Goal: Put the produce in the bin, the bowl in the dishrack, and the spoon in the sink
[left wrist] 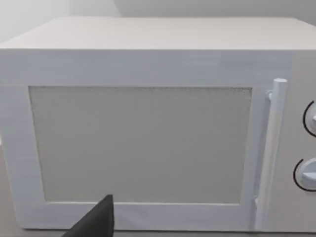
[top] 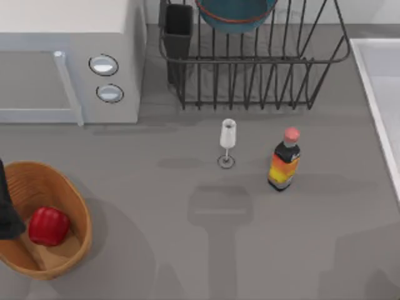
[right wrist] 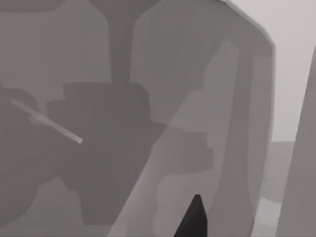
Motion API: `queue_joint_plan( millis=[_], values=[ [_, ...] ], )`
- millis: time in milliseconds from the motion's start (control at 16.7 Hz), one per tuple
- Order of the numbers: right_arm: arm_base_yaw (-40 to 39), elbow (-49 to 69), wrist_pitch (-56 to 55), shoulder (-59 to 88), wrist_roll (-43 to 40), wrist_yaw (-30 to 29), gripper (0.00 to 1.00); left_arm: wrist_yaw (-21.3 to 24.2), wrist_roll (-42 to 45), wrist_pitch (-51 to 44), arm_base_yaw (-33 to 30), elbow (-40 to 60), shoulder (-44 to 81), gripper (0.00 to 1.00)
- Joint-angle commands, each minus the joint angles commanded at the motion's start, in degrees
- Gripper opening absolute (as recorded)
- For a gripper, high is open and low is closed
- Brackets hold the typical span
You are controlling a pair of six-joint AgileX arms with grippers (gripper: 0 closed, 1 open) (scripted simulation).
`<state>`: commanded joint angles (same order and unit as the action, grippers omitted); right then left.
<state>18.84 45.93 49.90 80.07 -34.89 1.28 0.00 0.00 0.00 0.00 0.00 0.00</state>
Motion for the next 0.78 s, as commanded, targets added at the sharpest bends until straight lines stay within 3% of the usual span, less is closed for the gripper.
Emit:
queue_joint_plan(
  millis=[300, 780],
  values=[
    [2.82, 4.60, 12.39, -5.65, 2.22, 0.76, 0.00, 0.00, 0.00, 0.00, 0.00, 0.00, 0.00, 1.00],
    [3.18, 6.39, 14.26, -4.61, 3.09, 0.91, 0.00, 0.00, 0.00, 0.00, 0.00, 0.00, 0.00, 1.00]
  ],
)
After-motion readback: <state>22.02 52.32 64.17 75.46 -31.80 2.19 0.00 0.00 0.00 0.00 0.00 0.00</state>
